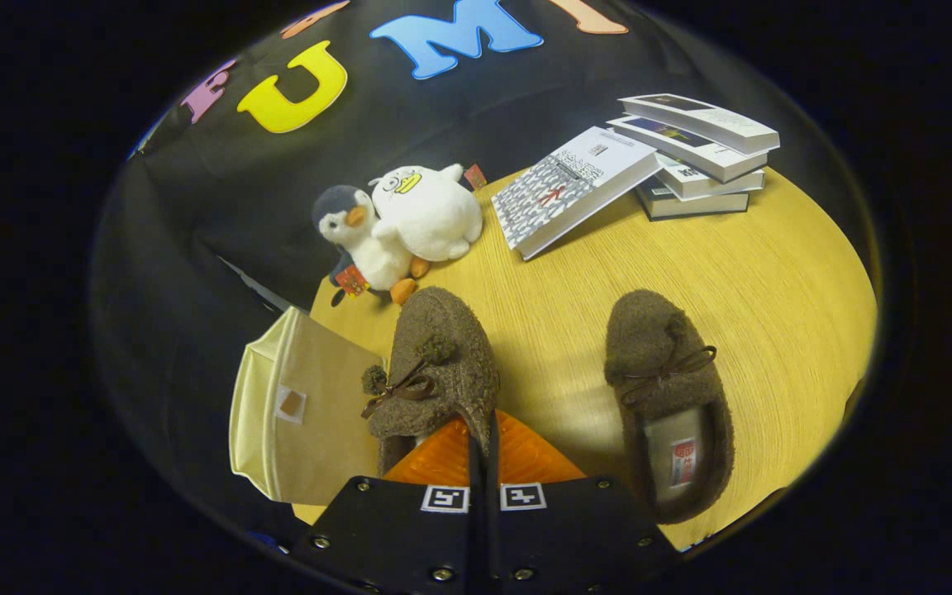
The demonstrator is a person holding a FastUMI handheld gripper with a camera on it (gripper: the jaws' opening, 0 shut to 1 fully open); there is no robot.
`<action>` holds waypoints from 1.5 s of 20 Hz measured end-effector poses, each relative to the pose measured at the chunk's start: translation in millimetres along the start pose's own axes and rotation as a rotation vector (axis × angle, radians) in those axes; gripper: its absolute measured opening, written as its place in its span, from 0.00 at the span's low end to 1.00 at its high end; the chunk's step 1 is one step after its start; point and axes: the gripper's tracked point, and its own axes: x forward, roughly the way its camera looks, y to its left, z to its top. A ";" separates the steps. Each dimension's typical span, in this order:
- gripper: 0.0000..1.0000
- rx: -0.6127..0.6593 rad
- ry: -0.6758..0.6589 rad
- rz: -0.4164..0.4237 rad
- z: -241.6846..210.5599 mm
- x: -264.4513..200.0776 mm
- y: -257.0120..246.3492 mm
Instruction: Open the storage box then place both shoes into the box .Put the left shoe in first, then the right shoe, with the right side of both shoes facing outward in a uniform manner.
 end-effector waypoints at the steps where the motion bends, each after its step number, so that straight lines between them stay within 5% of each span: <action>1: 0.00 0.012 -0.008 0.016 5.4 -4.5 10.7; 11: 0.00 0.065 -0.064 0.143 28.9 -13.3 131.1; 30: 0.00 0.049 0.026 0.202 -64.2 64.7 280.8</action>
